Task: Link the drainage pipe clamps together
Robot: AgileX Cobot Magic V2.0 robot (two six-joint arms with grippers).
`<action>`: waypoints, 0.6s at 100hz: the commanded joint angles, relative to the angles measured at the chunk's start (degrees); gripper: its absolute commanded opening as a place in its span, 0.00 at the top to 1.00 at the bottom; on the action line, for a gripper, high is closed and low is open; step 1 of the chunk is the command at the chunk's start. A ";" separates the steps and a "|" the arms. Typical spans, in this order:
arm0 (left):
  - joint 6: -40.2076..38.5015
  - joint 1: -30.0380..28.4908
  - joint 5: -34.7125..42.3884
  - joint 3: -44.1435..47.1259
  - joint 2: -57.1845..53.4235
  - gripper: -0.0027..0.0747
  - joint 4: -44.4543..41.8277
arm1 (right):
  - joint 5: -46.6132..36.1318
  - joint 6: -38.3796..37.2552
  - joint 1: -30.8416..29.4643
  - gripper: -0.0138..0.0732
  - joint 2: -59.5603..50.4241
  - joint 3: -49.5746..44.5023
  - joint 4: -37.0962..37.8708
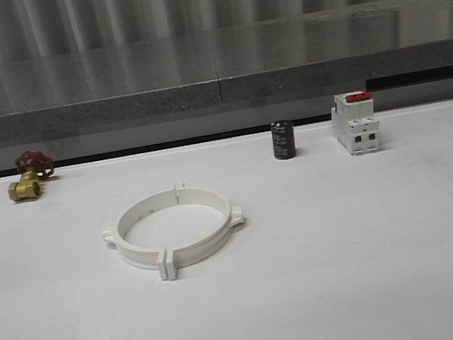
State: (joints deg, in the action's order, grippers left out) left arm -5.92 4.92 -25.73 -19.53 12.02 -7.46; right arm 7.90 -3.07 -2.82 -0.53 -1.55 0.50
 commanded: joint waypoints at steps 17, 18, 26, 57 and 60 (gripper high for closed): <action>7.54 -2.64 20.15 13.01 -6.79 0.99 4.86 | -4.31 0.01 -0.38 0.92 -1.19 0.94 0.40; 7.54 -2.64 20.28 13.39 -7.09 0.99 4.86 | -4.31 0.01 -0.38 0.92 -1.19 0.94 0.40; 7.54 -2.64 21.93 18.13 -10.82 0.99 4.86 | -4.31 0.01 -0.38 0.92 -1.19 0.94 0.40; 7.54 -2.62 23.70 22.14 -13.83 0.99 5.14 | -4.29 0.01 -0.38 0.92 -1.05 0.94 0.40; 7.54 -2.62 23.81 22.14 -13.83 0.99 5.14 | -4.29 0.01 -0.38 0.92 -1.05 0.94 0.40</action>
State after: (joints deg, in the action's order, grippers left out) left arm 1.68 2.34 -7.08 0.07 -0.28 -2.95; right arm 8.00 -3.07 -2.82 -0.57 -1.55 0.53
